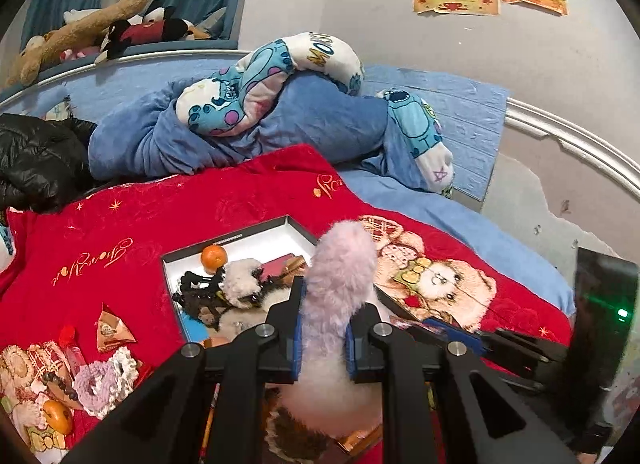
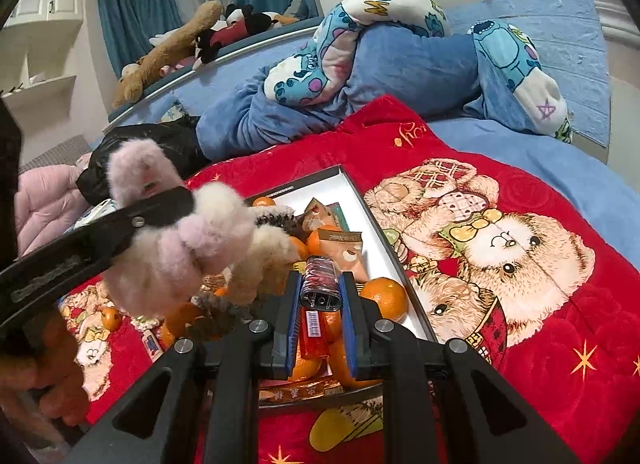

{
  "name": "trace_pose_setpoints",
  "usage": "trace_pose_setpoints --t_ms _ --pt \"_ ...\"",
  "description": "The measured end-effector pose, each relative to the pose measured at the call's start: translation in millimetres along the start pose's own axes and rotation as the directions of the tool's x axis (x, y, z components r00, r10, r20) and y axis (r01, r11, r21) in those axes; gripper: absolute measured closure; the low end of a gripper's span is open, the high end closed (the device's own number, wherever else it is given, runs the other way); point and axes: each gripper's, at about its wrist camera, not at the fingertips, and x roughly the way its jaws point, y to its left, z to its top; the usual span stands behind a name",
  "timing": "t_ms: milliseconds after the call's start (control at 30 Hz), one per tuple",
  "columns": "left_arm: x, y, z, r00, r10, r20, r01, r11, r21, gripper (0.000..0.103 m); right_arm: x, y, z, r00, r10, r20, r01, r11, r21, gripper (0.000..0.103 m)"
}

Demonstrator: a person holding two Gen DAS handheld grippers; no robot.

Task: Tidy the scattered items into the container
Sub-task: 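Carry the pink clip and red tube over the tray with both grippers, then lower the pink clip and red tube into the tray and open both grippers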

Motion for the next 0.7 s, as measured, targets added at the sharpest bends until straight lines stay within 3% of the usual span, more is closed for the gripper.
trace_pose_setpoints --t_ms 233,367,500,700 --pt "9.5 -8.5 -20.4 0.998 -0.020 -0.066 0.019 1.000 -0.011 0.086 12.0 -11.4 7.6 1.000 0.026 -0.011 -0.025 0.997 0.072 0.085" --pt "10.8 -8.2 -24.8 0.990 -0.075 -0.121 0.069 0.996 -0.047 0.086 13.8 -11.6 7.5 1.000 0.026 -0.017 -0.025 0.997 0.068 0.085" --pt "14.8 -9.2 -29.5 0.992 -0.024 -0.120 0.022 1.000 -0.012 0.086 16.8 -12.3 6.0 1.000 0.018 -0.022 -0.017 0.998 0.054 0.085" --pt "32.7 -5.0 -39.9 0.989 -0.034 -0.142 0.035 0.999 -0.001 0.081 27.2 -19.9 3.0 0.998 0.014 -0.057 -0.010 0.997 0.075 0.085"
